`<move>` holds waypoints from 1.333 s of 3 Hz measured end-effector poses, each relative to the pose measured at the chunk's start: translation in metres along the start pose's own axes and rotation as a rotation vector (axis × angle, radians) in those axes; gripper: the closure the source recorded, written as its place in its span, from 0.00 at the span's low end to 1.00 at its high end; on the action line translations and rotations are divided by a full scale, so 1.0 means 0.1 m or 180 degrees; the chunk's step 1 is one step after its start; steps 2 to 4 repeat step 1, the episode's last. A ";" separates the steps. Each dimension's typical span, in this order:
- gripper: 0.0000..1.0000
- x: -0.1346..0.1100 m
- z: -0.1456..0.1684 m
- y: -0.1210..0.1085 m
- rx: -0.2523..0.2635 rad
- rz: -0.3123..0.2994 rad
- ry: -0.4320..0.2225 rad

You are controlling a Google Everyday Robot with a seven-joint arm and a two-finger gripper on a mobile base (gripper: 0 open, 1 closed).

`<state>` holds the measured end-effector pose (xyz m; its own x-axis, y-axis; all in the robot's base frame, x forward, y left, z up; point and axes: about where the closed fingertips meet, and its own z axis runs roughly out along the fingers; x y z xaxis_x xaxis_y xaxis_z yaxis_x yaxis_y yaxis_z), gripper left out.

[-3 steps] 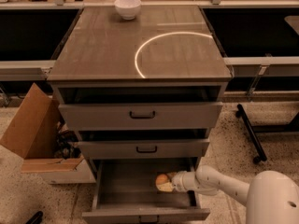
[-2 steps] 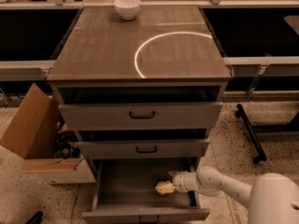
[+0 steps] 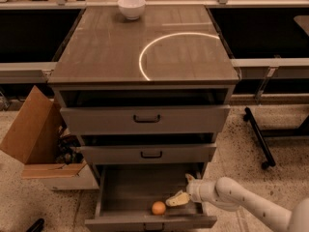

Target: Place orange into bottom drawer

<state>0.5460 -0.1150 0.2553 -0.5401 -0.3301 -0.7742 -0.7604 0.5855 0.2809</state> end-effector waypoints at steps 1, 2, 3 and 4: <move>0.00 -0.06 -0.30 0.02 0.0074 0.0000 -0.0113; 0.00 -0.06 -0.30 0.02 0.0074 0.0000 -0.0113; 0.00 -0.06 -0.30 0.02 0.0074 0.0000 -0.0113; 0.00 -0.06 -0.30 0.02 0.0074 0.0000 -0.0113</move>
Offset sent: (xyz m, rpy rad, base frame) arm 0.0000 0.0000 0.0000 0.0000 0.0000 0.0000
